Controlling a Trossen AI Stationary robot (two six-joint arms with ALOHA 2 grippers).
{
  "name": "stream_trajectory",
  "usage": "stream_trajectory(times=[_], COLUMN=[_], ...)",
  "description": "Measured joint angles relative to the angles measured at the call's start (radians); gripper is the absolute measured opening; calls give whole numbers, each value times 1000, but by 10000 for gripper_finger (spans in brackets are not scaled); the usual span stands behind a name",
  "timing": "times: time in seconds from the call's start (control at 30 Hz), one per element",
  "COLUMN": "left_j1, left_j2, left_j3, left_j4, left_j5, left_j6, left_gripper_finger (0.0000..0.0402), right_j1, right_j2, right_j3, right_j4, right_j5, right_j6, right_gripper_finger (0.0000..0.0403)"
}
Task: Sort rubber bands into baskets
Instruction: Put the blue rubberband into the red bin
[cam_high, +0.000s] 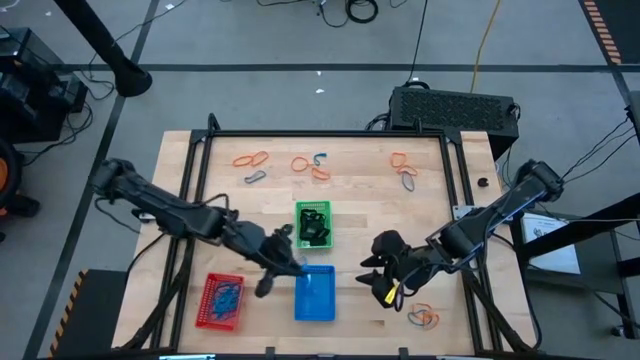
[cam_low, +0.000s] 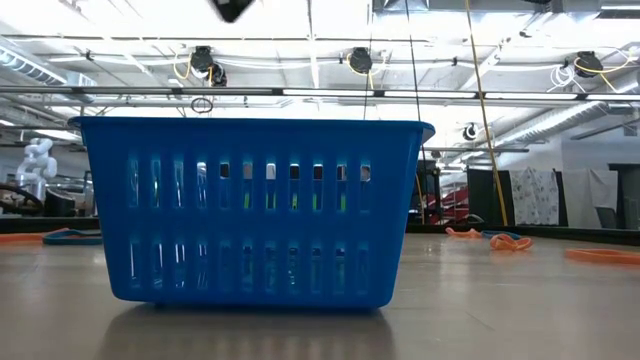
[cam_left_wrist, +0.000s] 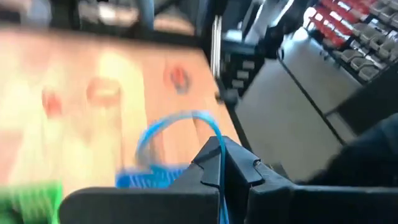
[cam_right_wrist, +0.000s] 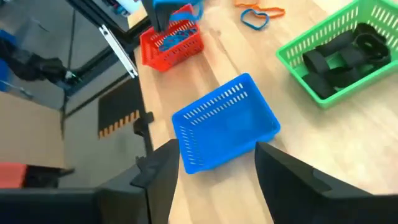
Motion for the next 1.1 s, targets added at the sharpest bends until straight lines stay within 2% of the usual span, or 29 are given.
stream_trajectory(times=[0.23, 0.47, 0.6, 0.73, 0.97, 1.1], left_j1=[-123, -318, -435, -523, -579, -579], left_j2=[-113, -149, -149, -148, -109, -79], left_j3=[0, 0, -10, -35, -65, -79], left_j4=[-365, -670, -698, -705, -715, -720], left_j5=[33, 64, 63, 44, -187, -222], left_j6=[-307, -622, -772, -849, -851, -856], left_gripper_finger=[1, 0, 0, 0, 11, 37], right_j1=[-8, -38, -58, -68, -73, -70], right_j2=[34, 80, 107, 126, 129, 129], right_j3=[0, 0, 0, 0, 0, 0], right_j4=[9, 25, 29, 36, 39, 39], right_j5=[1, 0, 0, -4, -4, -4], right_j6=[-76, -94, -89, -87, -59, -30], right_gripper_finger=[199, 199, 199, 199, 199, 199])
